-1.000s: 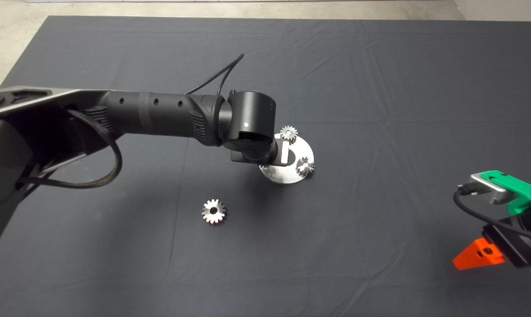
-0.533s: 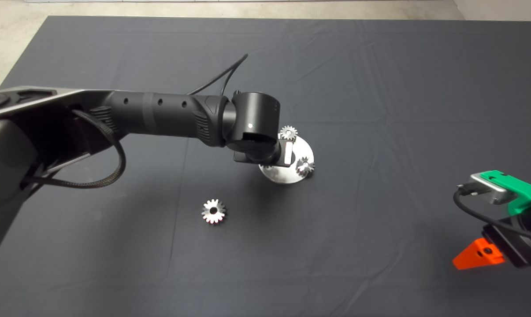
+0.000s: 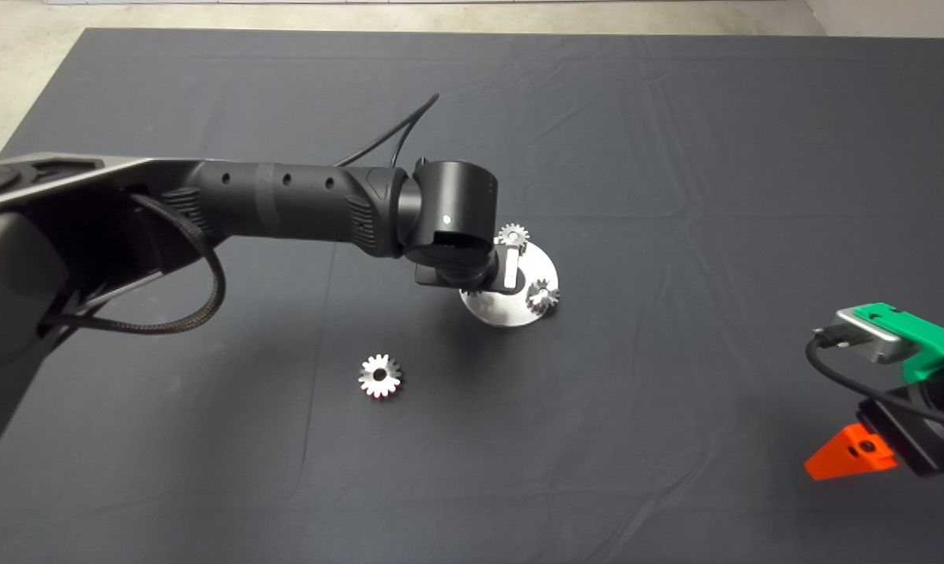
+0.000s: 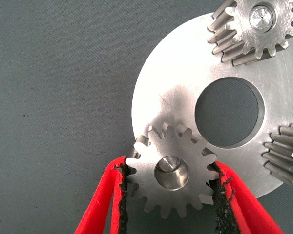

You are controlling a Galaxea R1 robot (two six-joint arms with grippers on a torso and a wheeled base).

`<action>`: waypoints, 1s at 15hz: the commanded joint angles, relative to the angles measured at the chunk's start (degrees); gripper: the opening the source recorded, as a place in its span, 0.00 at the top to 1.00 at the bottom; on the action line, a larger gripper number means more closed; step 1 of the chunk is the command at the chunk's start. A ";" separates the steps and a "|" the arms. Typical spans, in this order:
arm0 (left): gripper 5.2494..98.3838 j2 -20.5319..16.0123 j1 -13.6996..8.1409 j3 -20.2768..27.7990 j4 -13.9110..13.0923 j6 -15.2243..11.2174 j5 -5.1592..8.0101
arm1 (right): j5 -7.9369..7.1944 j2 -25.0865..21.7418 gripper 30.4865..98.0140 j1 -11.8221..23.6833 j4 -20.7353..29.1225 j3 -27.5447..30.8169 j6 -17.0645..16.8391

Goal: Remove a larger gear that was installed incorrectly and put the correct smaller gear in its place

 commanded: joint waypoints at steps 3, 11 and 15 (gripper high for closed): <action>0.68 -0.29 -0.68 1.59 1.63 0.52 4.09 | -5.89 -0.30 0.00 1.09 2.30 0.40 -0.17; 0.68 -0.45 -0.60 2.66 1.63 0.34 4.00 | -5.89 -0.22 0.00 1.09 2.30 0.40 -0.22; 0.68 -0.35 -0.60 2.70 1.63 0.25 4.00 | -5.89 -0.27 0.00 1.09 2.30 0.40 -0.14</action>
